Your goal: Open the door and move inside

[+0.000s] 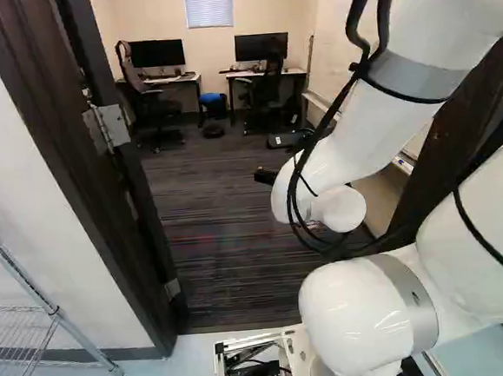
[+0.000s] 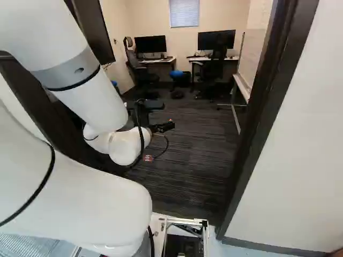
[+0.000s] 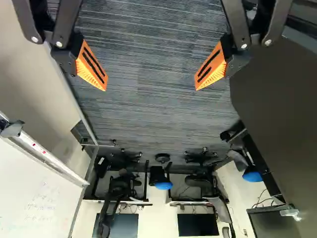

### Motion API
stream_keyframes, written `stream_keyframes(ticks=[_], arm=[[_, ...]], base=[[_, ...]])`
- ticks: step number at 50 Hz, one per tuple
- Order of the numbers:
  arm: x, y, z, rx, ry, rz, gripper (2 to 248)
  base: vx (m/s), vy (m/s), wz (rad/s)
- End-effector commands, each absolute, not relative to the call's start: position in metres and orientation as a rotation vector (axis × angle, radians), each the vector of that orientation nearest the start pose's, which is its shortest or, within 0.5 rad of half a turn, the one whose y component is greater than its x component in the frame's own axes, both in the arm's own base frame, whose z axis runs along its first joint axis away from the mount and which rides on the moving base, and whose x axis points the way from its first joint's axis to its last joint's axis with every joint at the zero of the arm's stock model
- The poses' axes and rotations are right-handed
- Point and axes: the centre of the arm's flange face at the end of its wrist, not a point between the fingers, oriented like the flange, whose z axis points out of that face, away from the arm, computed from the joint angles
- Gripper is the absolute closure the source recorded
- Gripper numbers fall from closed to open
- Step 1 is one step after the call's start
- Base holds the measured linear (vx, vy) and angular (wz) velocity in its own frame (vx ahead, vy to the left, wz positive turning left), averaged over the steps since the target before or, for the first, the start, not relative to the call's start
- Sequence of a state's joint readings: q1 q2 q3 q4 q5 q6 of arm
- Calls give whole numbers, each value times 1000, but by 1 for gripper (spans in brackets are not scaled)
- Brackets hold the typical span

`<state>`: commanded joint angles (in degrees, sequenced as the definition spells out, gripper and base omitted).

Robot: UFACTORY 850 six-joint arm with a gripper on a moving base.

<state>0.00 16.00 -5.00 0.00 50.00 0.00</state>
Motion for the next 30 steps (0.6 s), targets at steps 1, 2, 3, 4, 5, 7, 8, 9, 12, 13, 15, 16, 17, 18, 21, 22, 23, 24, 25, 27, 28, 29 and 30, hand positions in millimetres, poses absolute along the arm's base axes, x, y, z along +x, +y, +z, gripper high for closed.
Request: stream_keyframes(ticks=[1, 2, 3, 4, 5, 7, 8, 9, 12, 13, 15, 16, 17, 18, 21, 22, 23, 24, 25, 27, 28, 29, 30], arm=[[270, 0, 366, -2558, 0, -1824, 3], [270, 0, 366, -2558, 0, -1824, 3], [270, 0, 366, -2558, 0, -1824, 3], [270, 0, 366, -2558, 0, -1824, 3], [270, 0, 366, -2558, 0, -1824, 3], [270, 0, 366, -2558, 0, -1824, 3], [270, 0, 366, -2558, 0, -1824, 3], [270, 0, 366, -2558, 0, -1824, 3], [270, 0, 366, -2558, 0, -1824, 3], [270, 0, 366, -2558, 0, -1824, 3], [270, 0, 366, -2558, 0, -1824, 3], [270, 0, 366, -2558, 0, -1824, 3], [270, 0, 366, -2558, 0, -1824, 3], [270, 0, 366, -2558, 0, -1824, 3], [270, 0, 366, -2558, 0, -1824, 3], [270, 0, 366, -2558, 0, -1824, 3], [270, 0, 366, -2558, 0, -1824, 3], [270, 0, 366, -2558, 0, -1824, 3], [270, 0, 366, -2558, 0, -1824, 3], [270, 0, 366, -2558, 0, -1824, 3], [270, 0, 366, -2558, 0, -1824, 3], [270, 0, 366, -2558, 0, -1824, 3], [270, 0, 366, -2558, 0, -1824, 3]], base=[[164, 6, -11], [165, 7, -14], [162, 6, -9], [163, 8, -13], [163, 6, -7], [172, 5, -3], [162, 7, -3], [187, 8, -14], [168, 6, -16], [165, 7, 4], [180, 6, -5], [193, 1, -21], [168, 5, -19], [169, 10, -12], [168, 13, -5], [169, 10, -8], [193, 9, -8], [189, 9, -8], [173, 3, -7], [171, 6, -5], [170, 6, -10], [171, 7, -6], [170, 3, -15]])
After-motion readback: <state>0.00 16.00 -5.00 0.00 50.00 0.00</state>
